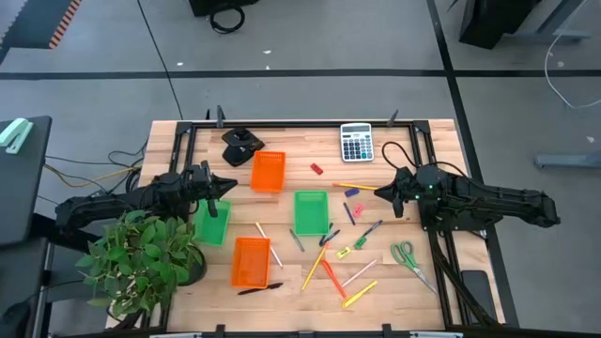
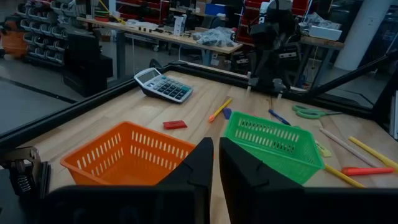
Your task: Sort crayons/erasers/pens/pencils in bins
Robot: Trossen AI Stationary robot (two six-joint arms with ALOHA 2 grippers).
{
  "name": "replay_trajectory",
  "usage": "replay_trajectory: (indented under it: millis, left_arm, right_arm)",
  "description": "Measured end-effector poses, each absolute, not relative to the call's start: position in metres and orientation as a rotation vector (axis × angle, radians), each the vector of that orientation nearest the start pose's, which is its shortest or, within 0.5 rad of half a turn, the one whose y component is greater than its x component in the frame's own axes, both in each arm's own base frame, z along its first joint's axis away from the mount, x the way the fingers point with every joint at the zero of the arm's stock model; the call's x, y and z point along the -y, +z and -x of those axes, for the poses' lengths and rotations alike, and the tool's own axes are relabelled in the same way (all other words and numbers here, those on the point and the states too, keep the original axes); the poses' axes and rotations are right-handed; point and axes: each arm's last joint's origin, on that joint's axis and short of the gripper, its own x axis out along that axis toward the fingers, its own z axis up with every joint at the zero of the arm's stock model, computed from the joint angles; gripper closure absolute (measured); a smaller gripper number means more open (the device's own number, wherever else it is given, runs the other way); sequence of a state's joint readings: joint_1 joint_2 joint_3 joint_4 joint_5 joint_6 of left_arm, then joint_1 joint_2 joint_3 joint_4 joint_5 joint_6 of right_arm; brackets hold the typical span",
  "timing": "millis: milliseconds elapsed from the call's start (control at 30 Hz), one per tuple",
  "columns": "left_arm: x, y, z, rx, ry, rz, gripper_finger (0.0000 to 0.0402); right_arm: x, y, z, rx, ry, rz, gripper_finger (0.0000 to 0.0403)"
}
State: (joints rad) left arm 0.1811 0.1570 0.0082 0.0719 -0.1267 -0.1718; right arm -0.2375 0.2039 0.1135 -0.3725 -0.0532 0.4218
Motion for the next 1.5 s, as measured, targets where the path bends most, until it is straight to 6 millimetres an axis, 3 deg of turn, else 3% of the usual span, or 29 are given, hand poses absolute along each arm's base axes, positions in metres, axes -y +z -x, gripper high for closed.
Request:
replay_trajectory:
  millis: [1200,1333,1500]
  left_arm:
    - [-0.023,0.161,-0.104,-0.047,0.313,0.172,0.0369]
    - [-0.023,0.163,-0.104,-0.02,0.313,0.171,0.0373]
    - [-0.022,0.18,-0.104,0.161,0.284,0.198,0.0361]
  right_arm:
    - [0.022,0.151,-0.095,-0.41,-0.295,-0.477,0.0364]
    - [0.022,0.152,-0.095,-0.398,-0.313,-0.556,0.0364]
    - [0.024,0.156,-0.097,-0.312,-0.376,-0.706,0.0364]
